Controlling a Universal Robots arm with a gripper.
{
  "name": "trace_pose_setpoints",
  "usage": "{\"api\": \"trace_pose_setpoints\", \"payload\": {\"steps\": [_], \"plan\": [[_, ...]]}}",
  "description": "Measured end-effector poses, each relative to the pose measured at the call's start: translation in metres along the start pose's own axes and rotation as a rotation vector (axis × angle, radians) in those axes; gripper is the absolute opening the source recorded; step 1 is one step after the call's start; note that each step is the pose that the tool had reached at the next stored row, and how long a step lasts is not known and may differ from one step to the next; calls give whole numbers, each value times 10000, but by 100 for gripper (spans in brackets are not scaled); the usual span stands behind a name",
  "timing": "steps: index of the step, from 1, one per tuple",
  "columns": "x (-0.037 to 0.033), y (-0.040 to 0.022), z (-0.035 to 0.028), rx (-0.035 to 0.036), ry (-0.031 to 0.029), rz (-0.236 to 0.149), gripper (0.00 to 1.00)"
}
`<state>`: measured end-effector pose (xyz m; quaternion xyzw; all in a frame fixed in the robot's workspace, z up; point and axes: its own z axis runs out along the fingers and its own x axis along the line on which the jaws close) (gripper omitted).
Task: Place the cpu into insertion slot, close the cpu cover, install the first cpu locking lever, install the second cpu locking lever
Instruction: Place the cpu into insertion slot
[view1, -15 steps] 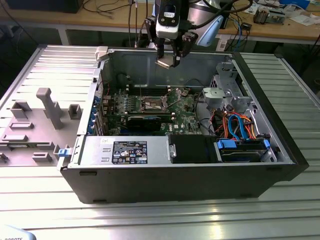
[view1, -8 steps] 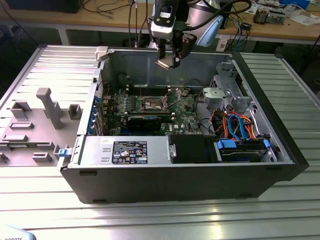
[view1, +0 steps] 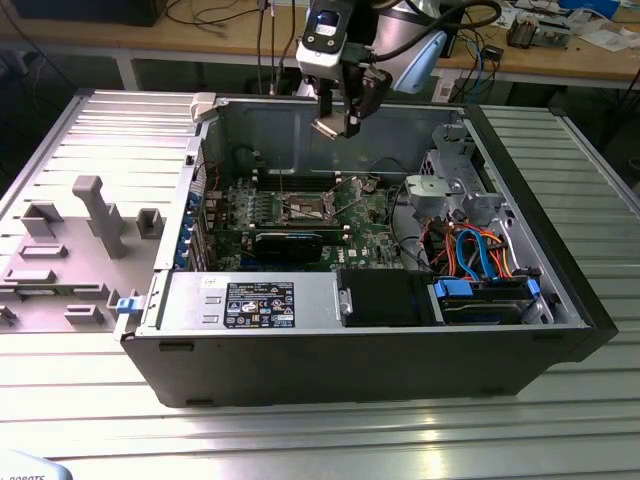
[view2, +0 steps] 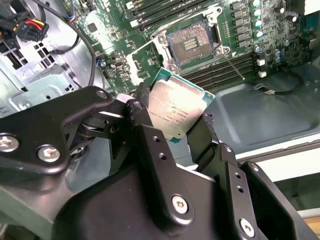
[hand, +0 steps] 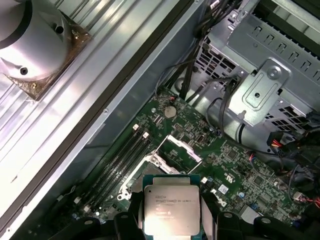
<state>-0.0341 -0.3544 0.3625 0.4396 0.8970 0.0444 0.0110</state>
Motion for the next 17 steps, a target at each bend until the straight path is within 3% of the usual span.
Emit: {"api": "trace_pose_setpoints", "payload": {"steps": [4, 11, 13, 15, 17], "plan": [[0, 0, 6, -8, -57, 681, 54], [-1, 0, 10, 11, -77, 1112, 54], [-2, 0, 10, 65, -42, 1164, 54], [-2, 0, 10, 174, 27, 1246, 54], [-2, 0, 17, 194, 14, 1331, 54]]}}
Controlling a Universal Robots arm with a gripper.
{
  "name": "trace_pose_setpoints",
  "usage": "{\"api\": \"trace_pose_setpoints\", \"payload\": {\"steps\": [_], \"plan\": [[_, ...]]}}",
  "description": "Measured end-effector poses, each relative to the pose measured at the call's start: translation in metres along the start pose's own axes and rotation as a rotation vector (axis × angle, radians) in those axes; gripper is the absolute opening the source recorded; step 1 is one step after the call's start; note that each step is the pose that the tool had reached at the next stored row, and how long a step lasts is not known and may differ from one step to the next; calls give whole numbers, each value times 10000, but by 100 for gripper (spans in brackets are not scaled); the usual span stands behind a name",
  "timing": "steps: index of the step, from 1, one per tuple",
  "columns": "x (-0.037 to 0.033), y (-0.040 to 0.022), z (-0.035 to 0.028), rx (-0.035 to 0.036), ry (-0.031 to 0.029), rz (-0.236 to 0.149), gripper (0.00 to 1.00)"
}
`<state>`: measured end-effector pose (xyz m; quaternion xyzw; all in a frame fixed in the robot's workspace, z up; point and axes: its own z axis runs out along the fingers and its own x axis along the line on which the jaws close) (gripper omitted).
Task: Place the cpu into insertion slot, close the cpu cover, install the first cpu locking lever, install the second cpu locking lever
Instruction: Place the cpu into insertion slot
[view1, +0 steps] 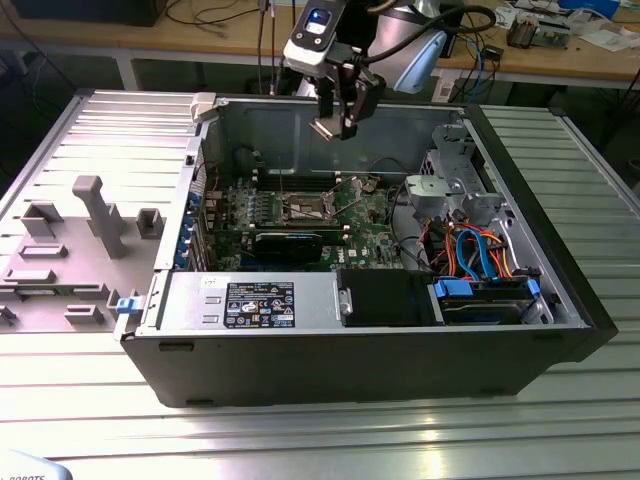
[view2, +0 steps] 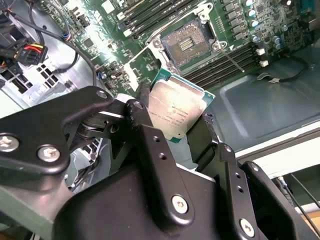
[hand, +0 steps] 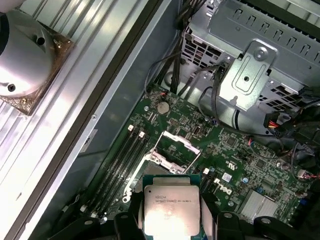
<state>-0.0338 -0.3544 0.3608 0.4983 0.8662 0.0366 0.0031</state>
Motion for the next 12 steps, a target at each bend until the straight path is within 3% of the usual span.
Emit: {"api": "trace_pose_setpoints", "payload": {"steps": [12], "plan": [[-1, -2, 26, 3, -152, 1241, 54]]}}
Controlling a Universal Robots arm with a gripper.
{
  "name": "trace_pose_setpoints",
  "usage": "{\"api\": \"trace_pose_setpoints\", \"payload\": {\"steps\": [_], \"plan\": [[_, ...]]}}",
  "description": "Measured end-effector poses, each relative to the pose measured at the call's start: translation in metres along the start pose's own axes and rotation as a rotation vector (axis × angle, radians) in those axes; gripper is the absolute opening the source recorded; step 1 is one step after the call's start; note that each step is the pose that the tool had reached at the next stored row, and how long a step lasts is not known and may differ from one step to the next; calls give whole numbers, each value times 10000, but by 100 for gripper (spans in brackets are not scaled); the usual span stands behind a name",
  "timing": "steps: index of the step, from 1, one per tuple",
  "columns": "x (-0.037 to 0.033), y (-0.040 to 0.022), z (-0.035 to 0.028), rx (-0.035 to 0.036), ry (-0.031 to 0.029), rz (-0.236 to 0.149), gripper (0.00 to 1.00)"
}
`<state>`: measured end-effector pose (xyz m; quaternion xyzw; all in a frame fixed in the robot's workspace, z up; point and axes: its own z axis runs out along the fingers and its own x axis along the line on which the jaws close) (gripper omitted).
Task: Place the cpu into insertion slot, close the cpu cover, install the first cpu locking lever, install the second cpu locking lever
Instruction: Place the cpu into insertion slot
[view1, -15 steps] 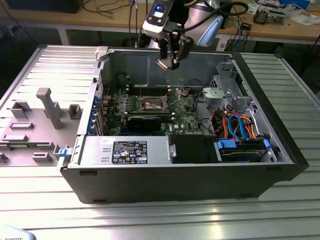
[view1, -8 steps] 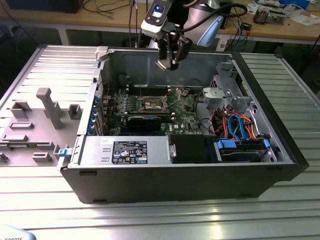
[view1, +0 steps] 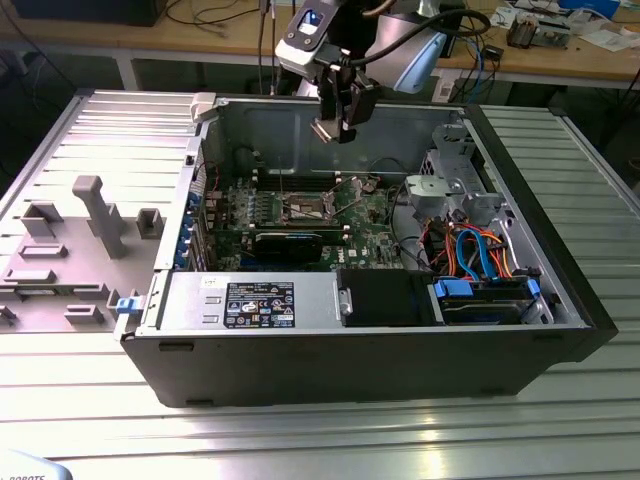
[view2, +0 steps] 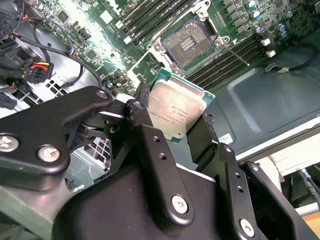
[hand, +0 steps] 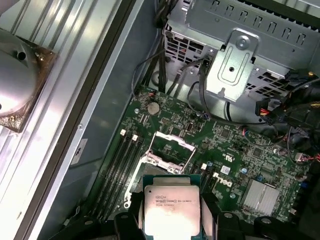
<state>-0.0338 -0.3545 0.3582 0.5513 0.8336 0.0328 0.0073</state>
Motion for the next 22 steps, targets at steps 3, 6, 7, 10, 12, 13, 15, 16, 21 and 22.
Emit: {"api": "trace_pose_setpoints", "payload": {"steps": [3, 6, 7, 10, 12, 13, 15, 16, 21, 22], "plan": [[0, 0, 3, 2, -27, 159, 54], [0, 0, 5, 3, -41, 248, 54], [0, 0, 6, 4, -46, 272, 54], [0, 0, 8, 5, -55, 328, 54], [0, 0, 10, 5, -59, 364, 54], [0, 0, 11, 4, -60, 378, 54], [0, 0, 13, 4, -70, 473, 54], [0, 0, 13, 4, -72, 508, 54], [-1, -3, 56, 11, -106, 631, 54], [-2, -5, 76, 14, -122, 707, 54]]}}
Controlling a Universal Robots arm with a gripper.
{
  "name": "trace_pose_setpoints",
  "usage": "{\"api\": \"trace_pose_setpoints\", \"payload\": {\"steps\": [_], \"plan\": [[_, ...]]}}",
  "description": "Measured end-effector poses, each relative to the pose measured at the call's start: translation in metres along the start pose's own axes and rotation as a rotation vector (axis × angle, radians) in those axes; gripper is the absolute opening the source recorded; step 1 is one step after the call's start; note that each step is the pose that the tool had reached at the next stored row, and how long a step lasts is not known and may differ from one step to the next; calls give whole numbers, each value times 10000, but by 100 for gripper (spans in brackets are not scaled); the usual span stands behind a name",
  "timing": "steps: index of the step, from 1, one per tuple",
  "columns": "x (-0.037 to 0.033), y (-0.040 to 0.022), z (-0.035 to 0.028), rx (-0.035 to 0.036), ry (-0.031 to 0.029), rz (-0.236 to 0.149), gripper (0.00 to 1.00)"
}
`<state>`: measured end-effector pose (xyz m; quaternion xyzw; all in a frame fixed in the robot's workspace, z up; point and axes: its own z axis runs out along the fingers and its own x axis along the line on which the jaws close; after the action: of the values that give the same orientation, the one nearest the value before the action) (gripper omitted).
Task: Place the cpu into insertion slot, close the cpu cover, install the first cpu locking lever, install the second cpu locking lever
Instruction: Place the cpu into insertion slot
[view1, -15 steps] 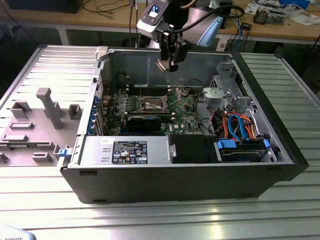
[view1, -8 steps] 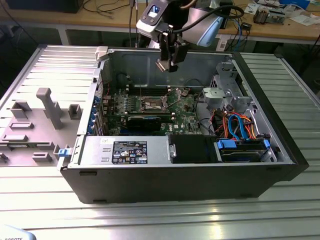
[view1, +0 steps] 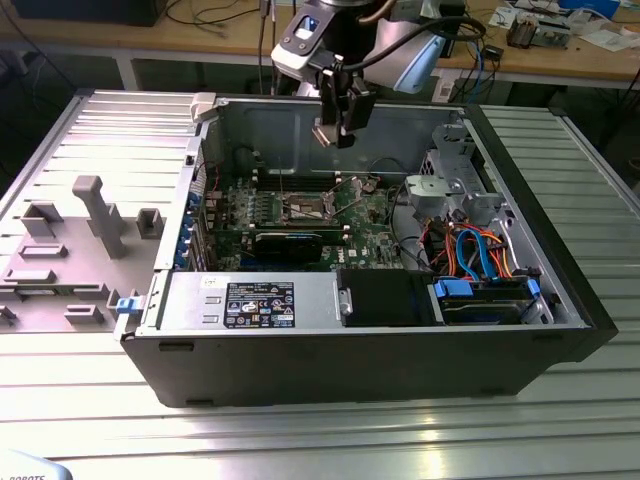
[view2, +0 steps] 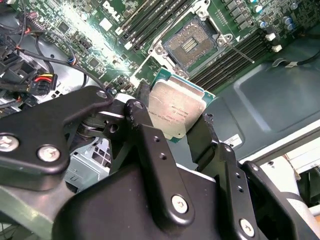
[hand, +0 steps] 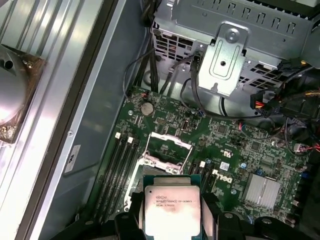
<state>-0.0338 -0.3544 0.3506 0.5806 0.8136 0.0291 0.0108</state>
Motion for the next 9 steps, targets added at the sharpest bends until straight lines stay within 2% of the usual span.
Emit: {"api": "trace_pose_setpoints", "payload": {"steps": [2, 5, 9], "plan": [[0, -1, 17, -1, -18, 192, 54], [-1, -3, 45, -10, -53, 787, 54], [-1, -4, 67, -18, -86, 1318, 54]]}}
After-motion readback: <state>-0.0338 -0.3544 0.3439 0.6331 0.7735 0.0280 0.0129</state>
